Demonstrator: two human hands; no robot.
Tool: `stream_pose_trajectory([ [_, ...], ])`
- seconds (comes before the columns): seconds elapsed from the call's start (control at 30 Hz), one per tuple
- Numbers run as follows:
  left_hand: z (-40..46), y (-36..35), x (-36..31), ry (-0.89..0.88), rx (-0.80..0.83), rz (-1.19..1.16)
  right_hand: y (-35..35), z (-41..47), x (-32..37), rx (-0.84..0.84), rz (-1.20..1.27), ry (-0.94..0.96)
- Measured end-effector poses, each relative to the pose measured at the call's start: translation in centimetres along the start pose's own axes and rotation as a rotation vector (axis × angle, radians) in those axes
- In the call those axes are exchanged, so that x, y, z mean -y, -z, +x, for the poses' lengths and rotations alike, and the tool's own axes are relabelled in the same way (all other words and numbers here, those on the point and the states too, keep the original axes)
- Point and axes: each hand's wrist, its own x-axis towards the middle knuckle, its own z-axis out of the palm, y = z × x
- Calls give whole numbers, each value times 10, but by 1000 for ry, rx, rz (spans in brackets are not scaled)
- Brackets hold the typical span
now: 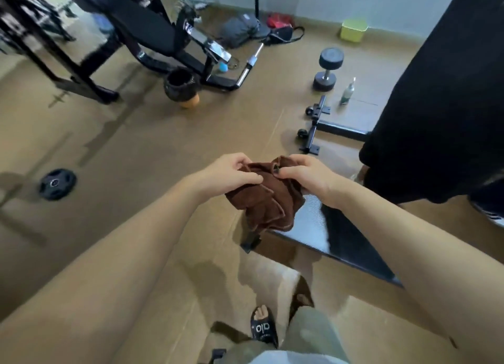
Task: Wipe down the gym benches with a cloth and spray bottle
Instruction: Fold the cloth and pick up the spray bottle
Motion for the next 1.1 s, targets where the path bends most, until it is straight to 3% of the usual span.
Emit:
stream_pose_trajectory([
  [0.2,44,68,17,99,4,-124,-15,81,34,67,199,-55],
  [0.3,70,99,20,87,-53,-135,-23,118,52,204,265,-87],
  [0.4,96,132,20,58,-95,-84,-30,153,72,390,217,-87],
  [0.5,124,169,26,45,-139,-51,-43,193,97,442,103,-58],
  [0.77,229,297,60,-8,-155,-61,-93,327,181,368,241,-147],
  [0.93,300,394,64,95,-13,-240,-126,415,230,203,349,-201],
  [1.1,359,459,54,71,63,-266,-132,469,279,98,435,-252],
])
